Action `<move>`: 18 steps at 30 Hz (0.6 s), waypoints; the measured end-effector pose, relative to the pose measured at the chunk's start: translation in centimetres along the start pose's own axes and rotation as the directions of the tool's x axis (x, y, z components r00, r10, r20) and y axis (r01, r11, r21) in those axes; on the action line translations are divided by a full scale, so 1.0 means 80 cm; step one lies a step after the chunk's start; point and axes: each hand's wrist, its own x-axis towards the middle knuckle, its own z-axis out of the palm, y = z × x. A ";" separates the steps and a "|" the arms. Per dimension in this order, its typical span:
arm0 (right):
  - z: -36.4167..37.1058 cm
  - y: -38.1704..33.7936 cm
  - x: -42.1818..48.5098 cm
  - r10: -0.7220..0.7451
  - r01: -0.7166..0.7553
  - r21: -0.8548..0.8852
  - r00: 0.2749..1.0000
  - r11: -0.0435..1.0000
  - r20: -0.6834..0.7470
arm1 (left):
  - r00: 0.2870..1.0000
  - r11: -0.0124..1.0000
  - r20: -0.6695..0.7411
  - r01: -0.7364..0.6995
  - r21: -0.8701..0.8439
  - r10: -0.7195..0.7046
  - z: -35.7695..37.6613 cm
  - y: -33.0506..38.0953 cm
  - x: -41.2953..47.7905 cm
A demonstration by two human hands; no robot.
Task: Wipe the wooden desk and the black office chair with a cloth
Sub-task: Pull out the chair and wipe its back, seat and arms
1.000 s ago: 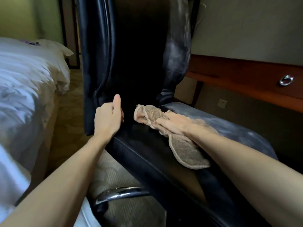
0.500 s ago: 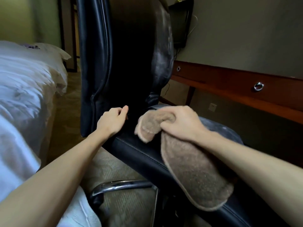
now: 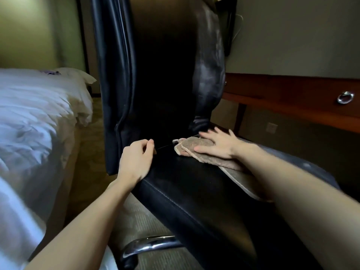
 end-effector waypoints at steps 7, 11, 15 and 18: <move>0.031 0.007 -0.011 0.003 0.010 0.129 0.994 0.992 -0.105 | 1.000 1.000 -0.020 -0.020 -0.016 0.020 0.011 -0.003 0.009; 0.034 -0.015 -0.049 0.089 -0.048 0.205 0.976 0.978 -0.198 | 0.999 0.999 -0.032 -0.016 -0.043 0.014 0.009 -0.002 0.008; 0.029 -0.052 -0.102 0.130 -0.060 0.265 0.958 0.962 -0.256 | 1.000 0.999 0.000 0.027 -0.041 -0.027 -0.002 0.007 -0.003; 0.034 -0.085 -0.157 0.023 0.043 0.224 0.958 0.974 -0.286 | 0.999 0.999 0.010 0.036 -0.016 -0.036 -0.008 0.013 -0.012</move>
